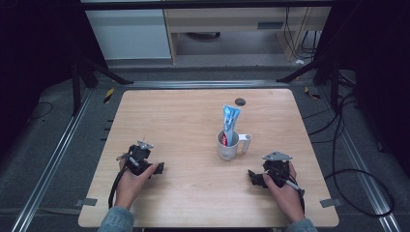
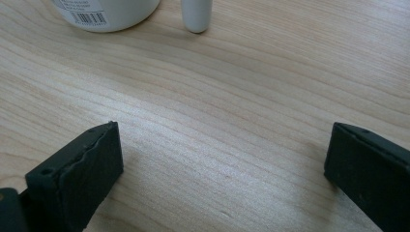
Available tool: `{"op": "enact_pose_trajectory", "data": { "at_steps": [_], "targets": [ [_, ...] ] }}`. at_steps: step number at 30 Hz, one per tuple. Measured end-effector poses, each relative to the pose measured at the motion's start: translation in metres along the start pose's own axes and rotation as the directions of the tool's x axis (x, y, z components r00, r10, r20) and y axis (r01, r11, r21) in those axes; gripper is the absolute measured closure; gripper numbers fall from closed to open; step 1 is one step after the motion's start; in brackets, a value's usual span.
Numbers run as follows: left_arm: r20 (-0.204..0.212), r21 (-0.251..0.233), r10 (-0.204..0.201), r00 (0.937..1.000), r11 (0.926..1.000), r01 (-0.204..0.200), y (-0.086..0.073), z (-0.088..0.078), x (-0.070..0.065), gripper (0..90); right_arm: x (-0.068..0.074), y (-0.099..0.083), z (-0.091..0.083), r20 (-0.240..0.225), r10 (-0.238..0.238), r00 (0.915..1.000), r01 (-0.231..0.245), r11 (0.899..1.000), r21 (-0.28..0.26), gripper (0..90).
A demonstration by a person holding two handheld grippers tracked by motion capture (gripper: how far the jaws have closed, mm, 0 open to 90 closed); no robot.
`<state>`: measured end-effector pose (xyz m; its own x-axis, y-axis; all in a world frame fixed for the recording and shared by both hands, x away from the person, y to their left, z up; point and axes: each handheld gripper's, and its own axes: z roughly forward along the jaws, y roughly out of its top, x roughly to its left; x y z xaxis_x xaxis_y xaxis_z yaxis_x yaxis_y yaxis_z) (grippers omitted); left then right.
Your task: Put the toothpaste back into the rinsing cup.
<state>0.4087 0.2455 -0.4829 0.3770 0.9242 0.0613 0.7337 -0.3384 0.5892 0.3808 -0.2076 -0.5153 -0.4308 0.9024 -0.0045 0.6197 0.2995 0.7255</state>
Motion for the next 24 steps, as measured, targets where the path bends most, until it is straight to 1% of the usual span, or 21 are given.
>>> {"op": "enact_pose_trajectory", "data": {
  "at_steps": [6, 10, 13, 16, 21, 24],
  "targets": [
    [-0.020, 0.011, -0.032, 0.9993, 0.9994, 0.033, -0.008, 0.001, 0.015, 5.9, 0.000, 0.000, 0.000, 0.001, 0.000, 1.0000, 0.000, 1.000, 0.001, 0.4],
    [-0.035, 0.006, -0.051, 0.9981, 0.9987, 0.051, -0.009, 0.002, 0.023, 5.9, 0.000, 0.000, 0.000, 0.000, 0.000, 1.0000, 0.000, 1.000, 0.000, 0.4],
    [-0.042, 0.011, -0.058, 0.9974, 0.9982, 0.059, -0.009, 0.006, 0.027, 5.8, 0.000, 0.000, 0.000, 0.001, -0.002, 1.0000, 0.002, 1.000, 0.001, 0.4],
    [-0.042, 0.009, -0.065, 0.9970, 0.9978, 0.065, -0.010, 0.008, 0.029, 5.3, 0.000, 0.000, 0.000, 0.001, -0.002, 1.0000, 0.002, 1.000, 0.001, 0.4],
    [-0.020, -0.020, -0.094, 0.9954, 0.9954, 0.093, -0.011, 0.013, 0.032, 3.2, 0.000, 0.000, 0.000, 0.001, 0.001, 1.0000, -0.001, 1.000, 0.001, 0.4],
    [-0.022, -0.049, -0.098, 0.9950, 0.9941, 0.097, -0.012, 0.015, 0.034, 2.1, 0.000, 0.000, 0.000, 0.001, 0.000, 1.0000, 0.000, 1.000, 0.001, 0.4]
  ]
}}
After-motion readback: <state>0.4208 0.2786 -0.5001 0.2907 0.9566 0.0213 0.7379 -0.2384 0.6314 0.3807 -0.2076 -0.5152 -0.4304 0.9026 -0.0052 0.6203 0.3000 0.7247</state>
